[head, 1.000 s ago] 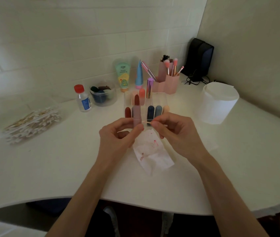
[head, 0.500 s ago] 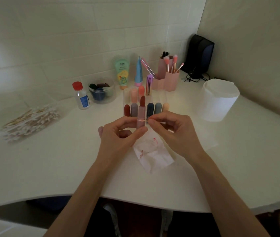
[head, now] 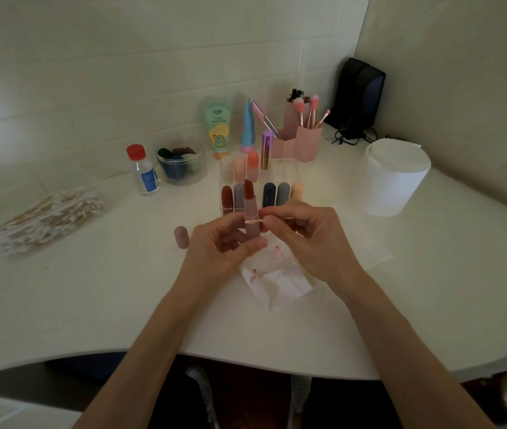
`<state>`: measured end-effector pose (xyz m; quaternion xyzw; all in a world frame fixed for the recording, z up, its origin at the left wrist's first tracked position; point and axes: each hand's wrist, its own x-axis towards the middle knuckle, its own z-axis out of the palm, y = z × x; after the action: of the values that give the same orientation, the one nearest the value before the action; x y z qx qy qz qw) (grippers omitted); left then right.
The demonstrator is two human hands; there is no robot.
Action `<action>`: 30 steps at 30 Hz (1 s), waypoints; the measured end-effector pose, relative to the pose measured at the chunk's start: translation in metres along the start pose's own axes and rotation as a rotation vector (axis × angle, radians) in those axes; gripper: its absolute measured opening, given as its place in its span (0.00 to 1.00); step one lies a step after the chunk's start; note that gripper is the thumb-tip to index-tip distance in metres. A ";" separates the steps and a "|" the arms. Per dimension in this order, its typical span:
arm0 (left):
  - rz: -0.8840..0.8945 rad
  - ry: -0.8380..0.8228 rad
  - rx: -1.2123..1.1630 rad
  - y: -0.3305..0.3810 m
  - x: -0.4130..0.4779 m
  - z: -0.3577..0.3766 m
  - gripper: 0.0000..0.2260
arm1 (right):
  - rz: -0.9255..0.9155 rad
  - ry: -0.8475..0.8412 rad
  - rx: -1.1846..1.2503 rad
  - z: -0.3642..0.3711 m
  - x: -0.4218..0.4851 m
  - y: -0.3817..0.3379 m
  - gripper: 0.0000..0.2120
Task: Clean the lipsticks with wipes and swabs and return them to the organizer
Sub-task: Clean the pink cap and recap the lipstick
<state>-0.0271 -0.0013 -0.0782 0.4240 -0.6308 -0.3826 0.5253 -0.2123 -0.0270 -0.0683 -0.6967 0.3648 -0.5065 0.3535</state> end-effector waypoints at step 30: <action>-0.021 0.045 -0.086 -0.005 0.003 -0.005 0.15 | -0.066 -0.008 -0.103 0.007 -0.004 0.002 0.08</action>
<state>-0.0218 -0.0062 -0.0812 0.4162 -0.5973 -0.4053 0.5530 -0.2071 -0.0241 -0.0734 -0.7277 0.3657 -0.4956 0.3019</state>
